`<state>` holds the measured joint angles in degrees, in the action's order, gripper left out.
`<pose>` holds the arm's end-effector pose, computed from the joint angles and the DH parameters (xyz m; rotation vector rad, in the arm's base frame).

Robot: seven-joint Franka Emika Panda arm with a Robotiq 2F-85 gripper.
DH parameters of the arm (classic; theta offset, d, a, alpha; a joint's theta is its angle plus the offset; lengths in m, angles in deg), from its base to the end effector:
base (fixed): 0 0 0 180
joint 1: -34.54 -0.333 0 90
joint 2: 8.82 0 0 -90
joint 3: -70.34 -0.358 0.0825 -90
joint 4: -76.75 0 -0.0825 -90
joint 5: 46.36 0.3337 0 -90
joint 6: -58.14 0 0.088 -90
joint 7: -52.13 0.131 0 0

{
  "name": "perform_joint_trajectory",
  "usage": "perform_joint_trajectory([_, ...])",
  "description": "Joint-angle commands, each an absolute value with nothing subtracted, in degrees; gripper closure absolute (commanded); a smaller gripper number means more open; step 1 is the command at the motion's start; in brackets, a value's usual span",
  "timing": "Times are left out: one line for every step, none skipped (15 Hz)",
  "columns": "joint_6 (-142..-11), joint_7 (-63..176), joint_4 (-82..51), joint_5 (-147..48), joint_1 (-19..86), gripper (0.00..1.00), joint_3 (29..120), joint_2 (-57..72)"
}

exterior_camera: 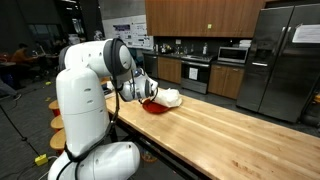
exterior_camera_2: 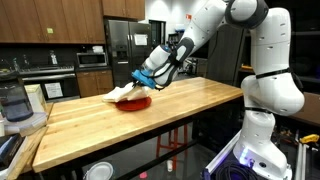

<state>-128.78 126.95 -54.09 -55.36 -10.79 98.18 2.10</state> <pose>0.5364 0.2002 0.4376 -2.3231 0.9702 -0.8592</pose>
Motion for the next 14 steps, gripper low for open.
perform_joint_trajectory([-127.8, 132.0, -55.8, -54.1, -24.6, 0.99, 112.5, 4.3])
perform_joint_trajectory([-127.1, 133.3, -56.5, -54.0, -28.4, 0.99, 116.1, 4.9])
perform_joint_trajectory([-126.1, 134.6, -57.4, -53.9, -31.9, 0.99, 118.9, 5.2])
perform_joint_trajectory([-124.7, 136.0, -58.3, -54.1, -35.7, 0.99, 121.6, 5.5])
perform_joint_trajectory([-122.7, 137.2, -59.3, -54.7, -39.1, 0.99, 123.8, 5.3])
perform_joint_trajectory([-120.5, 138.2, -60.3, -55.4, -42.1, 0.99, 125.2, 4.5])
perform_joint_trajectory([-117.9, 138.9, -61.3, -56.0, -44.8, 0.99, 126.0, 3.1])
perform_joint_trajectory([-116.2, 139.7, -61.9, -56.4, -47.3, 0.99, 126.5, 2.2])
perform_joint_trajectory([-114.8, 140.0, -62.2, -56.8, -49.4, 0.99, 126.6, 1.3])
perform_joint_trajectory([-114.2, 140.2, -62.2, -57.0, -51.2, 0.99, 126.6, 0.9])
perform_joint_trajectory([-115.8, 139.1, -62.3, -57.0, -51.7, 0.99, 125.2, 0.3])
perform_joint_trajectory([-116.9, 138.0, -61.9, -56.9, -52.1, 0.99, 124.1, 0.2])
perform_joint_trajectory([-118.4, 136.3, -61.6, -56.3, -51.6, 0.99, 121.9, 0.1])
perform_joint_trajectory([-120.7, 135.1, -60.7, -56.6, -51.6, 0.99, 121.0, 1.7])
